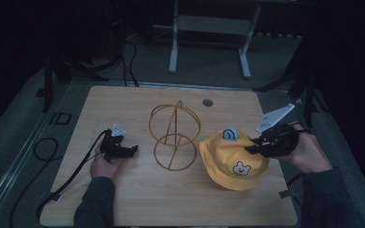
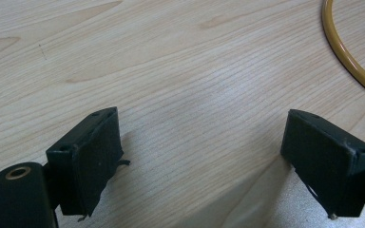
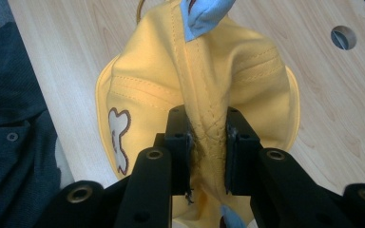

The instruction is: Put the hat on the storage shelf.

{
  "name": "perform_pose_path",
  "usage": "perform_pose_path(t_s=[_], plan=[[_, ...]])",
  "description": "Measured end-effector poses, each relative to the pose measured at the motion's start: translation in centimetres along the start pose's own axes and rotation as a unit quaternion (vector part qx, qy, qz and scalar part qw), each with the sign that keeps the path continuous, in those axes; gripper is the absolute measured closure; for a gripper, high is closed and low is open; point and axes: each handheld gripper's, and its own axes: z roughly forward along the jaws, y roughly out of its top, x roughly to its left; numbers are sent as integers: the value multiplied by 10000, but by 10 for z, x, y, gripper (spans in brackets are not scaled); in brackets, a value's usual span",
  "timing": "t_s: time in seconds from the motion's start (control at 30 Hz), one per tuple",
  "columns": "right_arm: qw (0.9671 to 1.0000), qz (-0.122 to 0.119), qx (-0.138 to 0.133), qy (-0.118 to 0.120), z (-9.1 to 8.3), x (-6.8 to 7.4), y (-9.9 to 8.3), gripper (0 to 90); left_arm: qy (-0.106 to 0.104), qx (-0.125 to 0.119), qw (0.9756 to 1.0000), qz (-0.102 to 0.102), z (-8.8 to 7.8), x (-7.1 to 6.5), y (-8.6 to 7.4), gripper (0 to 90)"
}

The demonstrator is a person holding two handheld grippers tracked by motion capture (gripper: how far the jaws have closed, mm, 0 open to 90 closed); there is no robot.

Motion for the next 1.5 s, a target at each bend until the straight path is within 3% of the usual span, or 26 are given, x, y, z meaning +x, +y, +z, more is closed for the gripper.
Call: perform_pose_path(t_s=[0.53,0.67,1.5], plan=[[9992,190,-347,-51,-17,-10,-4,755,0,-1,10000,-1,0,0,0,132],[9984,305,-476,-45,-23,-15,-5,755,0,-1,10000,-2,0,0,0,132],[9932,446,-1070,-90,-44,-25,3,756,-4,-1,10000,-11,0,0,0,132]])
